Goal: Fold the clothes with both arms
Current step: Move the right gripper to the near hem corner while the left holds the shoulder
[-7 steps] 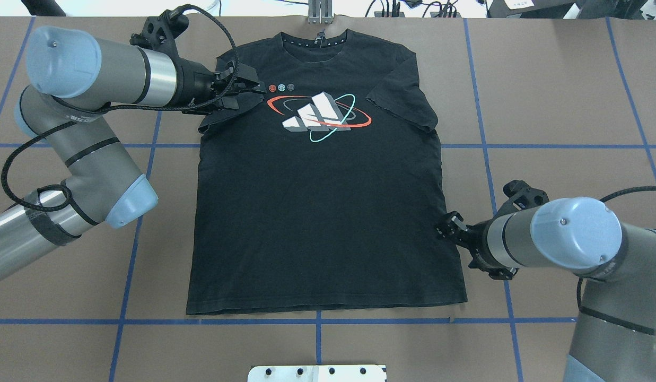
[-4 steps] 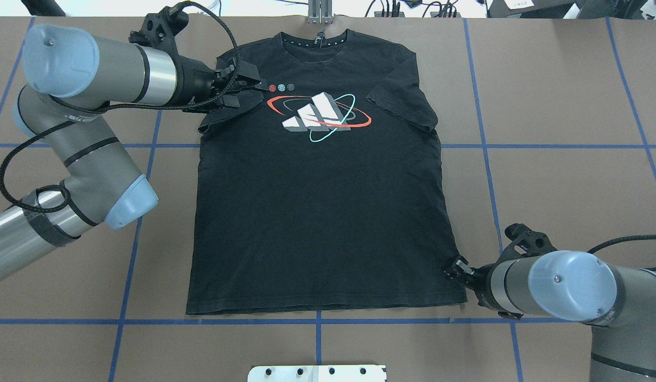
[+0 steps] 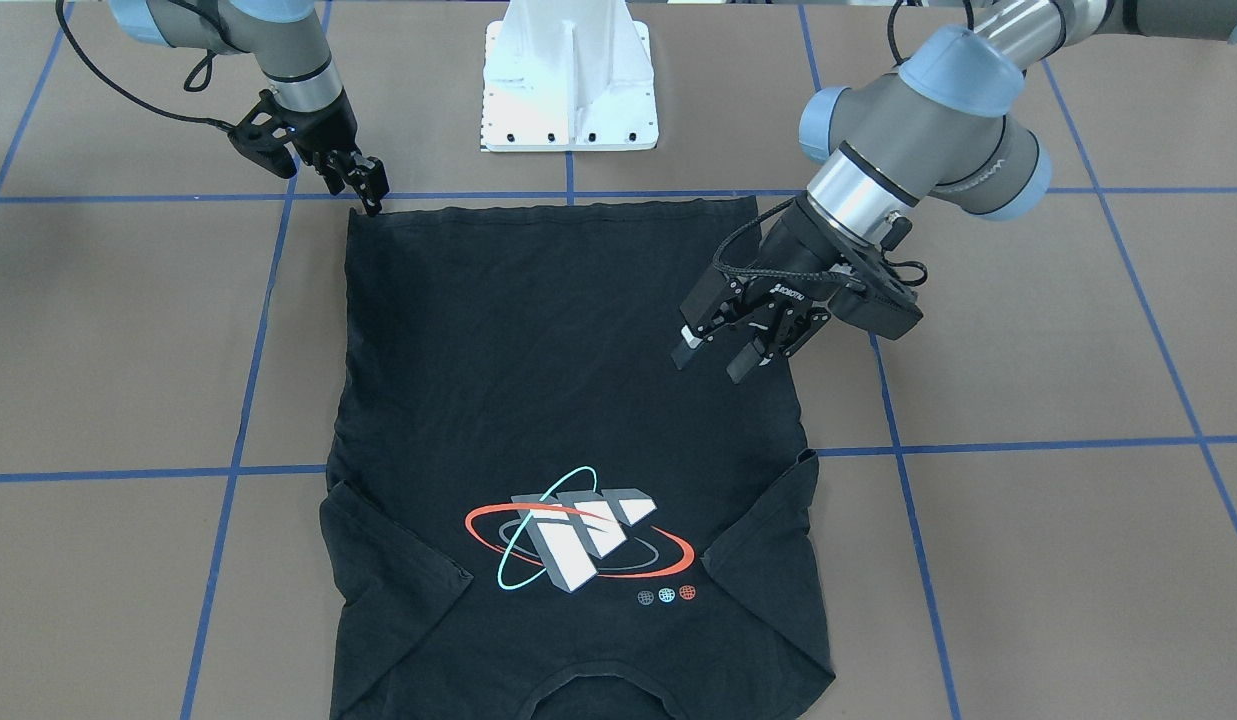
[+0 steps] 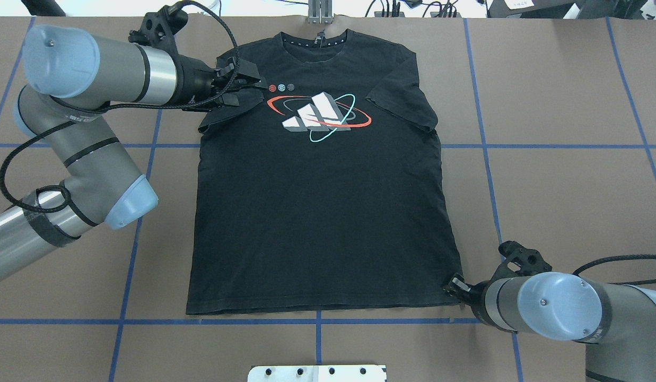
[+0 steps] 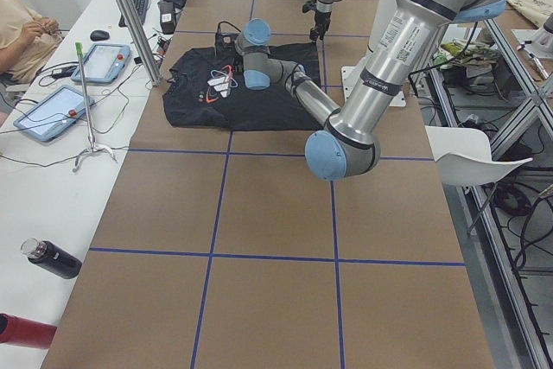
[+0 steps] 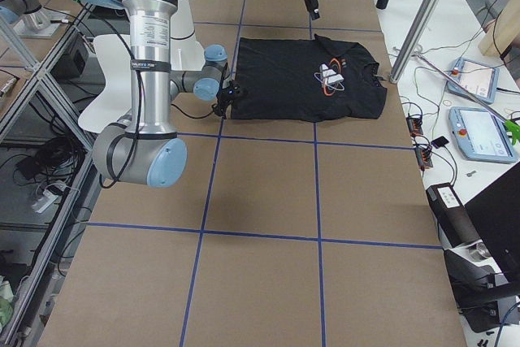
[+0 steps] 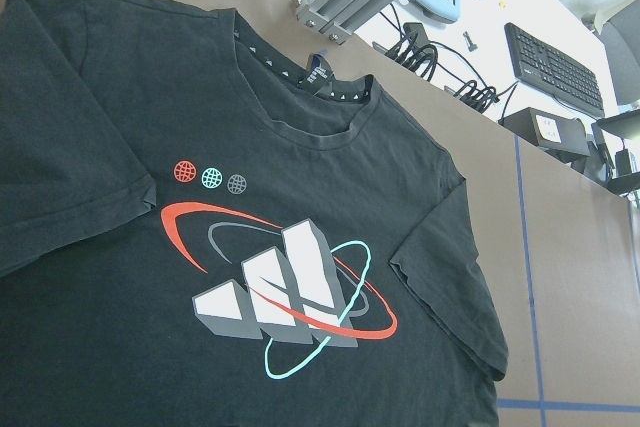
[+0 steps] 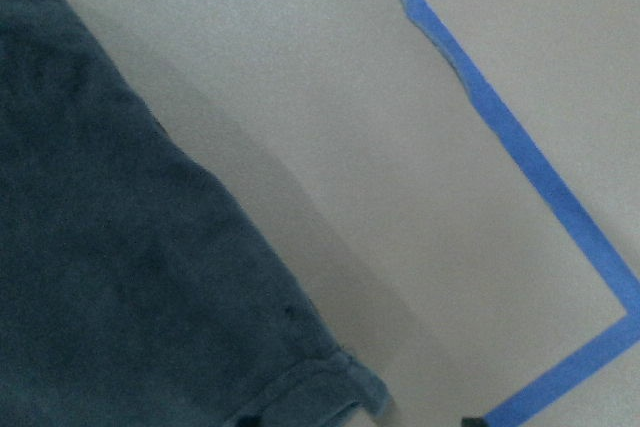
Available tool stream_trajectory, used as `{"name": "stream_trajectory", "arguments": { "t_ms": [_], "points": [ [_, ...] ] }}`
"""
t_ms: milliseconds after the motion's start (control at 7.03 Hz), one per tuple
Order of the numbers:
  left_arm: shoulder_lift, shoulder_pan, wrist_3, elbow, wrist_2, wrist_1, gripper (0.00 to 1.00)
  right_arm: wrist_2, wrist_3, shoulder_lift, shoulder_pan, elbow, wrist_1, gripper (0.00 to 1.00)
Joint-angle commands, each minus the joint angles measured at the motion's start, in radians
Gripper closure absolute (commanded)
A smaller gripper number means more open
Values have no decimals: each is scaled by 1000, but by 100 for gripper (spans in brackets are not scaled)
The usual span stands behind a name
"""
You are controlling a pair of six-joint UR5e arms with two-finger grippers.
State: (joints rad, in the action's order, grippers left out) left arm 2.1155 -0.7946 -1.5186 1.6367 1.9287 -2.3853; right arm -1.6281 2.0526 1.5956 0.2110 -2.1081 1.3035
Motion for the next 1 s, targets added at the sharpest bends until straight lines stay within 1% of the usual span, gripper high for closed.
{"name": "stream_trajectory", "arguments": {
  "t_ms": [0, 569, 711, 854],
  "points": [
    [-3, 0, 0, 0, -1, 0, 20, 39, -19, 1, -16, 5, 0, 35],
    [-12, 2, 0, 0, -2, 0, 20, 47, -46, -2, -16, 17, 0, 46],
    [-12, 2, 2, 0, -2, 0, 20, 48, -46, -2, -15, 17, 0, 60],
    [-12, 2, 2, 0, -14, 0, 20, 69, -46, -3, -15, 16, 0, 86]
  ]
}}
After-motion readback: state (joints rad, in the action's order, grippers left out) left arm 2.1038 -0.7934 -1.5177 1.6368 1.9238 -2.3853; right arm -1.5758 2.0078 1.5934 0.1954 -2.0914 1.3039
